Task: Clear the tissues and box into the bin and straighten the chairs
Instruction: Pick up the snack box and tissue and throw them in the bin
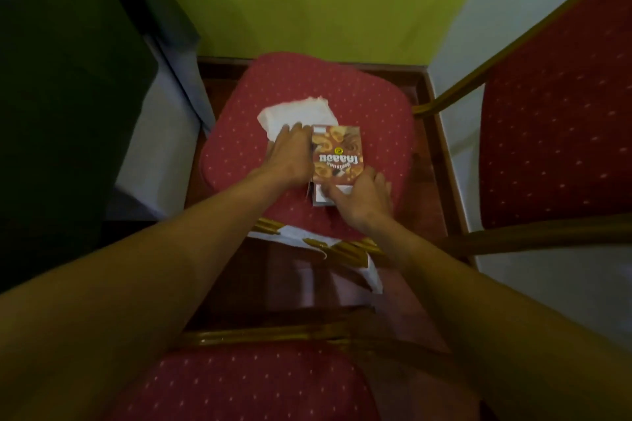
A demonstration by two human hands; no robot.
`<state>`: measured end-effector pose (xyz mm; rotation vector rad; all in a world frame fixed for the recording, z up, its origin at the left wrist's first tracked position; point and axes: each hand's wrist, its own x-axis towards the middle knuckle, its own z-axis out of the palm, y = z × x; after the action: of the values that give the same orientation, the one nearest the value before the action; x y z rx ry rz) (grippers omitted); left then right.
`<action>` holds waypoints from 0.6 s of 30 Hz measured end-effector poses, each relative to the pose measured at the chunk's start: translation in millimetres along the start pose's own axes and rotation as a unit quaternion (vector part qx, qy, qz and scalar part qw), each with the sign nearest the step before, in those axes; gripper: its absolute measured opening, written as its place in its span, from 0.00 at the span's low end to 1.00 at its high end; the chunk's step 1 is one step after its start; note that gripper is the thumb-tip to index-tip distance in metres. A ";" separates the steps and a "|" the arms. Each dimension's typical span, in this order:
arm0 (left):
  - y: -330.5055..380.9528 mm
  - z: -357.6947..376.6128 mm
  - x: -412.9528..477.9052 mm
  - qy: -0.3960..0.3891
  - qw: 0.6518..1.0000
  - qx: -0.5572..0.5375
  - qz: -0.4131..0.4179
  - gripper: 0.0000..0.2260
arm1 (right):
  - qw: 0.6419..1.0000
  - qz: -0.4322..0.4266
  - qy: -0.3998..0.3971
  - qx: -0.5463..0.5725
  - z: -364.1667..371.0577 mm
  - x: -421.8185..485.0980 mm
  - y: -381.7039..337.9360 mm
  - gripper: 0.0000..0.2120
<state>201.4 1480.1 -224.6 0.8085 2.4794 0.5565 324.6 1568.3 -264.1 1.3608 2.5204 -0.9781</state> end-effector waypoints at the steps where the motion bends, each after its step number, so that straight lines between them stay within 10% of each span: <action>1: -2.7 6.6 3.7 -0.003 1.000 0.010 -0.004 0.22 | 1.000 -0.005 0.015 -0.019 5.6 -1.3 3.8 0.39; 8: -25.6 38.7 -4.8 0.031 0.994 0.082 -0.065 0.23 | 0.985 0.080 0.026 0.152 3.4 -3.0 10.5 0.31; 18: -21.0 41.2 -40.0 0.028 0.987 -0.091 -0.126 0.10 | 0.929 0.147 -0.017 0.339 -13.3 -17.2 3.8 0.20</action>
<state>243.3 1448.7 -256.2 0.4063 2.4867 0.7077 340.3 1565.4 -248.9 1.7805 1.9181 -1.8697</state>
